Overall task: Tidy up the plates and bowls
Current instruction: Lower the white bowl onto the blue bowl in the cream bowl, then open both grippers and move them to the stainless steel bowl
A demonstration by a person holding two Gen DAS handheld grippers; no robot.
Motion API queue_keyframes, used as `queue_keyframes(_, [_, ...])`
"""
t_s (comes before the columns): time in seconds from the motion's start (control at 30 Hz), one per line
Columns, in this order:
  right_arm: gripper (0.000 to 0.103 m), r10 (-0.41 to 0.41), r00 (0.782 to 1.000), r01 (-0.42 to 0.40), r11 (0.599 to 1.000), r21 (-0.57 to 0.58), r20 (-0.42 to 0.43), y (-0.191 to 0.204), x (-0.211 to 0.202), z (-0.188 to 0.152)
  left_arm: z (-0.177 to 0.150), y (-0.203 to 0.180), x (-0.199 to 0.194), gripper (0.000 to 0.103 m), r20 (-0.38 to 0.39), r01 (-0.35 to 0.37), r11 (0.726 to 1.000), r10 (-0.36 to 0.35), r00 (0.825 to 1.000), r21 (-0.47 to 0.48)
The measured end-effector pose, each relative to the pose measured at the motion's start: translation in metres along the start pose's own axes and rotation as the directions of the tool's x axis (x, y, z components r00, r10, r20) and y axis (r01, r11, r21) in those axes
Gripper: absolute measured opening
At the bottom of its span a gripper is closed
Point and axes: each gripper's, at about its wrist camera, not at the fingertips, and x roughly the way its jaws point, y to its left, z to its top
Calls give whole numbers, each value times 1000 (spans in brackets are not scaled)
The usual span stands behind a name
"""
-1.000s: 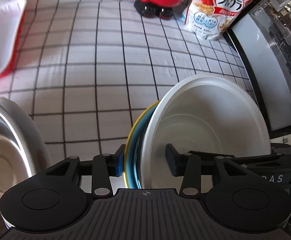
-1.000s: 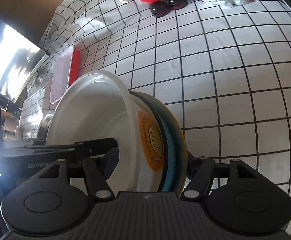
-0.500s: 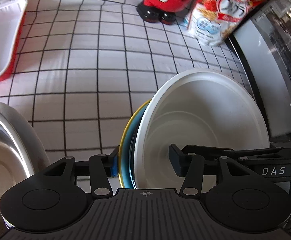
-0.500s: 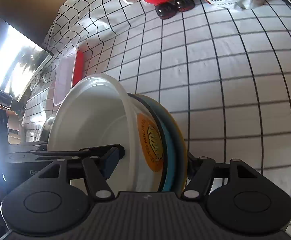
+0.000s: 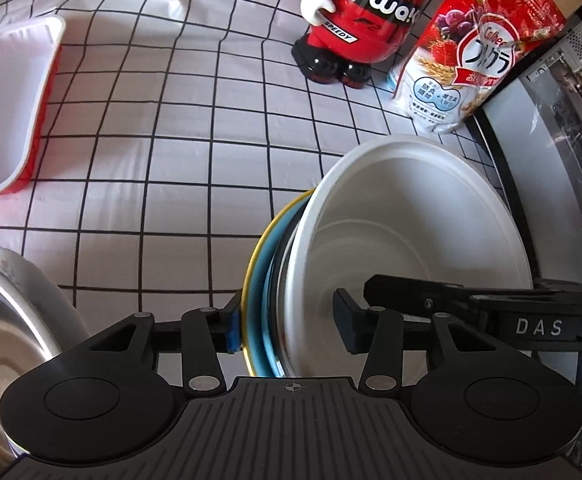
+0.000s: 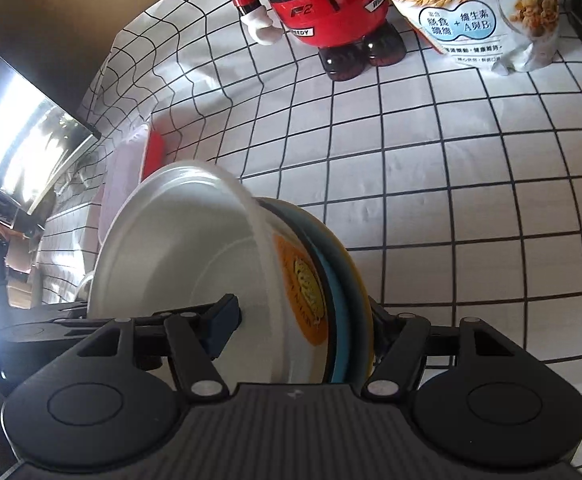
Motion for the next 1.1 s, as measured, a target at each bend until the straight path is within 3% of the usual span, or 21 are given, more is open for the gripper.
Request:
queue_keyframes(0.1, [67,-11,1000,11,1000,-21,3,2,-2,0,-1,4,0,46,-13,3,1000,-3,1000,-16])
queue_keyframes(0.23, [67,-87,996,88,994,-64,20,10,-3,-3,-4,8,-4,36,0,0,999,0,1000,-36])
queue_keyframes(0.33, [67,-87,996,88,995,-53,22,8,-4,-5,-5,6,-10,32,10,-23,1000,23,1000,-22])
queue_keyframes(0.67, [67,-120,988,126,990,-59,101,14,-17,-12,-12,6,-21,33,45,-28,1000,28,999,-4])
queue_keyframes(0.87, [67,-153,971,168,983,-71,185,18,-30,-18,-17,7,-37,34,110,-19,1000,21,994,-16])
queue_keyframes(1.1, [67,-215,951,242,965,-99,224,27,-40,-22,-21,6,-50,34,154,-10,1000,12,988,-17])
